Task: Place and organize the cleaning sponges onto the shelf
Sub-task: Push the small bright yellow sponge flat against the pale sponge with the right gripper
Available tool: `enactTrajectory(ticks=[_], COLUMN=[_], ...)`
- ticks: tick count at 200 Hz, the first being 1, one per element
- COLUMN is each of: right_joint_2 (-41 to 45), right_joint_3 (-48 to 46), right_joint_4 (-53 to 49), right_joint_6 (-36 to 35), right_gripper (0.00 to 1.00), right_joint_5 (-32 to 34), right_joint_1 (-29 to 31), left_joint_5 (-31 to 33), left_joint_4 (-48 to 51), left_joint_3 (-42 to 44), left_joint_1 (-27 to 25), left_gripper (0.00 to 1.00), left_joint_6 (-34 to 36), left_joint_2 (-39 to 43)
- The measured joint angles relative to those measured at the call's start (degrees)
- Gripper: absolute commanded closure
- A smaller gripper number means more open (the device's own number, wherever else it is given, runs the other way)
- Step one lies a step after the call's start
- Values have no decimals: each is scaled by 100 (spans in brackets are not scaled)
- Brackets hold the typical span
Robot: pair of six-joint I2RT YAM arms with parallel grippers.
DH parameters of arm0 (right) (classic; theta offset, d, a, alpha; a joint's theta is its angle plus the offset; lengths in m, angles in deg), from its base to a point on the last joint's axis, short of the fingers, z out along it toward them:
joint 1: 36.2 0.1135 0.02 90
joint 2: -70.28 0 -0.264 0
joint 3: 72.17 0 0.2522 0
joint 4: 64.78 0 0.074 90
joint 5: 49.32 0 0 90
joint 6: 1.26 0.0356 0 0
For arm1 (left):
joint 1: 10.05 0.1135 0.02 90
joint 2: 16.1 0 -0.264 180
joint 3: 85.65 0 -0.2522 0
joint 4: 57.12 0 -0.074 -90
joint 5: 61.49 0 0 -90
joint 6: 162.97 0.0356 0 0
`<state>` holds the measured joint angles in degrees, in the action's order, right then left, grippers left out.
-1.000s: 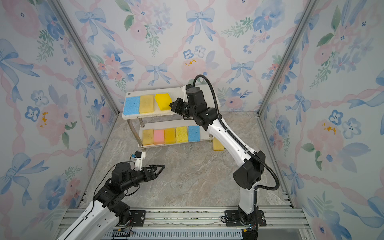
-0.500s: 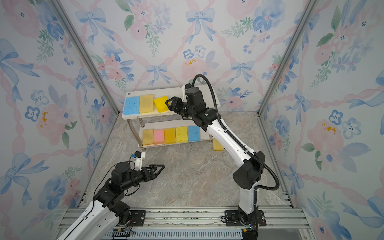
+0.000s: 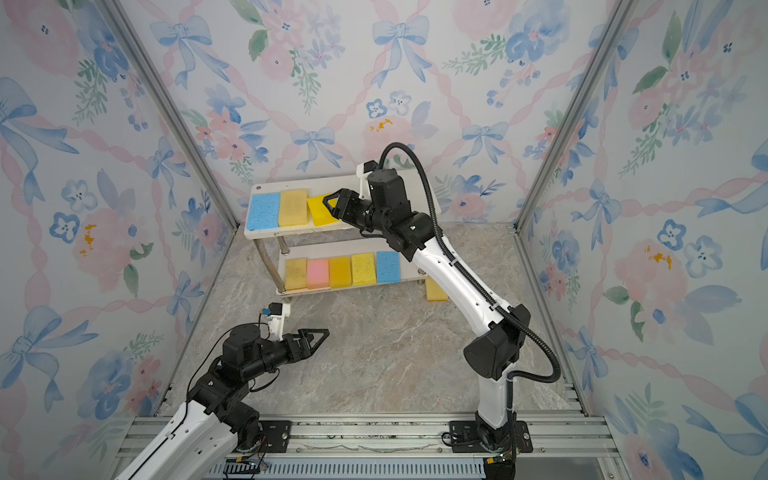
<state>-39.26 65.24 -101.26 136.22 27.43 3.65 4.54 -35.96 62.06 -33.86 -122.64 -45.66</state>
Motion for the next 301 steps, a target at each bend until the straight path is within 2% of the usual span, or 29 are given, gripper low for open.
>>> enactTrajectory(ticks=[232, 301], right_joint_2=[-7, 144], right_joint_3=[-31, -70], right_joint_4=[-160, -17], right_joint_6=[-323, -507], right_gripper=[47, 46], right_joint_5=[20, -192], right_joint_1=[-79, -81], left_joint_5=[-59, -92], left_joint_4=[0, 0], left_joint_3=[0, 0], left_joint_1=[61, 72], left_gripper=[2, 2], left_joint_6=[0, 0], left_joint_2=[52, 52])
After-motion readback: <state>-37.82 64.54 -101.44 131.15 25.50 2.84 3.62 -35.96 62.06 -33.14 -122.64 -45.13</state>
